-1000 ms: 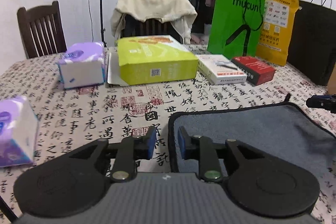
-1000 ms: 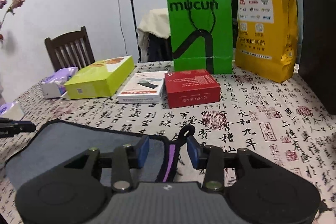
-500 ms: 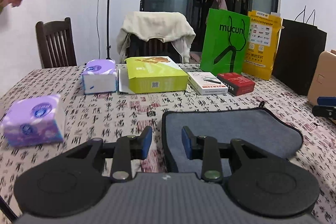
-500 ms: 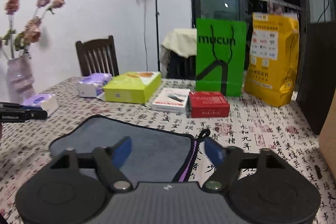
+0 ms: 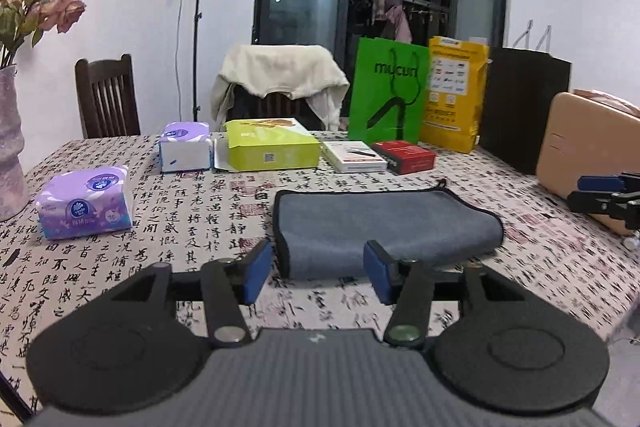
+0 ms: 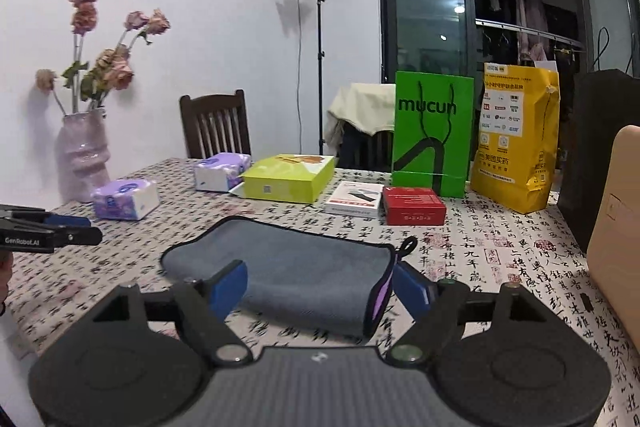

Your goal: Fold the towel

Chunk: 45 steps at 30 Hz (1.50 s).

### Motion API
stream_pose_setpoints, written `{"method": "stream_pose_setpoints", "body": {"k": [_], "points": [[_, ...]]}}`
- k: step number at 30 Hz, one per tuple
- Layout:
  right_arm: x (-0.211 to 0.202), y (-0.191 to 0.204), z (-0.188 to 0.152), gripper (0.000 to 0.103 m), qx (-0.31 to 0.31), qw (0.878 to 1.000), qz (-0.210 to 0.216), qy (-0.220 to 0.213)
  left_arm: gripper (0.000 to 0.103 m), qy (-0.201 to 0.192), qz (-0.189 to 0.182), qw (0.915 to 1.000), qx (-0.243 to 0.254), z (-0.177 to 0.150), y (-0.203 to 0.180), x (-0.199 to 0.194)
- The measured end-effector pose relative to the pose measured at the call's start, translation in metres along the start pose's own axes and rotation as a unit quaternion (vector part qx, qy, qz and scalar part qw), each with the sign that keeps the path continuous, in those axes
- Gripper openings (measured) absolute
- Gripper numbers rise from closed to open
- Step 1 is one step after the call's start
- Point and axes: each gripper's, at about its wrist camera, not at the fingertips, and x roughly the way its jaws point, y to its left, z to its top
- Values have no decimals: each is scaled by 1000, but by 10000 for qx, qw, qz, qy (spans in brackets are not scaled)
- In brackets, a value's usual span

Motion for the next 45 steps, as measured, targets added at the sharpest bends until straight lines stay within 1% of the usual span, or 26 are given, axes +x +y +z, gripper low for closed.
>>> {"method": "stream_pose_setpoints", "body": {"k": [2,5,6,9,12,18,21,25,27,29,30,34,37,42,45], "points": [[-10,6,-5,81,-21,10000,42,-57,56,-27,15,10000,19,-5,-4,-6],[-21,14,-11,82,-49,9999,87,-103,63,-31,-26,10000,7,-11,-6,-15],[-24,15,-13,82,-44,9999,96,-105,67,-43,-41,10000,4,-13,-8,-19],[-32,20,-19,83,-48,9998,97,-147,82,-101,-62,9999,27,-20,-11,-27],[-43,24,-27,87,-23,9997,83,-218,86,-170,-37,9998,44,-27,-15,-34],[-64,32,-43,89,-66,9995,119,-281,96,-341,-57,9994,71,-42,-23,-55],[-76,38,-50,89,-125,9992,125,-348,101,-451,27,9988,176,-50,-30,-66],[-90,51,-63,90,-250,9988,145,-406,103,-593,93,9978,268,-62,-38,-85],[-97,59,-70,93,-321,9985,104,-432,103,-636,74,9976,258,-68,-41,-94],[-107,67,-77,101,-350,9980,83,-513,103,-640,82,9977,218,-75,-45,-104],[-111,71,-81,102,-340,9980,99,-518,103,-661,84,9975,236,-79,-47,-109],[-126,86,-95,103,-401,9975,207,-551,103,-726,148,9969,281,-97,-56,-128],[-136,96,-104,103,-426,9970,214,-602,103,-751,105,9970,136,-109,-60,-140],[-145,108,-119,103,-199,9976,284,-606,103,-741,-14,9972,75,-130,-67,-151],[-151,117,-128,103,-165,9979,183,-601,103,-716,-104,9974,47,-138,-68,-155]]}}
